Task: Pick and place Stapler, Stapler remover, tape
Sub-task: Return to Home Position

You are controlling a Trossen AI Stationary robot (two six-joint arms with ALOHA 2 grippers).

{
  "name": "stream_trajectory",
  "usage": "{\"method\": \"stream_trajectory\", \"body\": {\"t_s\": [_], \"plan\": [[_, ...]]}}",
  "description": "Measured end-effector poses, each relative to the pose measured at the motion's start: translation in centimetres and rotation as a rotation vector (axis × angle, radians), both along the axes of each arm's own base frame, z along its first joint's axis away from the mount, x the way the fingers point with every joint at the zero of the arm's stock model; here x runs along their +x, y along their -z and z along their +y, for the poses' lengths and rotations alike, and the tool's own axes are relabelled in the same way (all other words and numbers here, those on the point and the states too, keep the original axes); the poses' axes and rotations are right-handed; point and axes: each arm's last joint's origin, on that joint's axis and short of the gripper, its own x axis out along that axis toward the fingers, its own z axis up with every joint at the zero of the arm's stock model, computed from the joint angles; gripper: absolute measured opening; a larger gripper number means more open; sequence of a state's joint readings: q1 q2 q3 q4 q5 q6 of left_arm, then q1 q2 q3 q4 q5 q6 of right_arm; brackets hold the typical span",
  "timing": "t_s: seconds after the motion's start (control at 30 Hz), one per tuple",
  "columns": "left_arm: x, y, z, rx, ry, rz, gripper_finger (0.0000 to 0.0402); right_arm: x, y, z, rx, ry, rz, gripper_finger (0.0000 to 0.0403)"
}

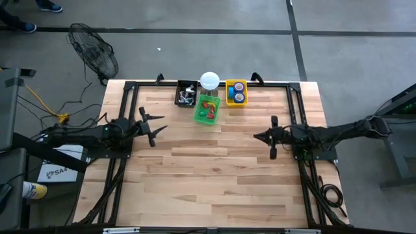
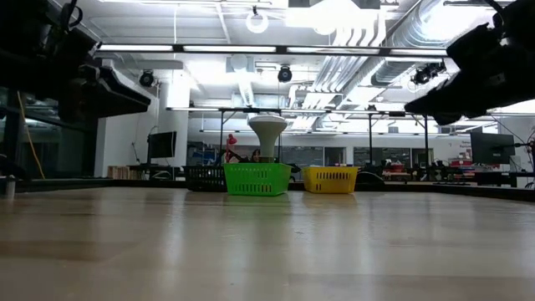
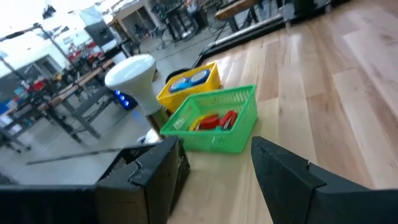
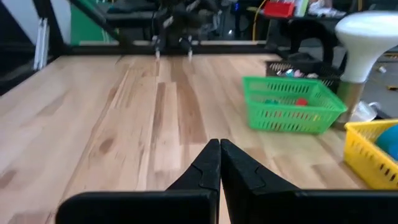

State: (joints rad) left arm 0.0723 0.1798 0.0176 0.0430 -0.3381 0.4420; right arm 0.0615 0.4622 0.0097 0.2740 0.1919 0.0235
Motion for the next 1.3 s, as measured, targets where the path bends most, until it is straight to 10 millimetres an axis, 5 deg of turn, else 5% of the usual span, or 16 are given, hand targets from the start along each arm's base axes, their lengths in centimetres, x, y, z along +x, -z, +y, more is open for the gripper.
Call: {"method": "stream_trajectory", "body": {"t_s": [1.3], "plan": [[-0.2,-0.4,-0.1,0.014,0.048,0.005,0.0197,-1.6,0.1,0.0,-0.011,-0.167,0.025,0.0000]]}}
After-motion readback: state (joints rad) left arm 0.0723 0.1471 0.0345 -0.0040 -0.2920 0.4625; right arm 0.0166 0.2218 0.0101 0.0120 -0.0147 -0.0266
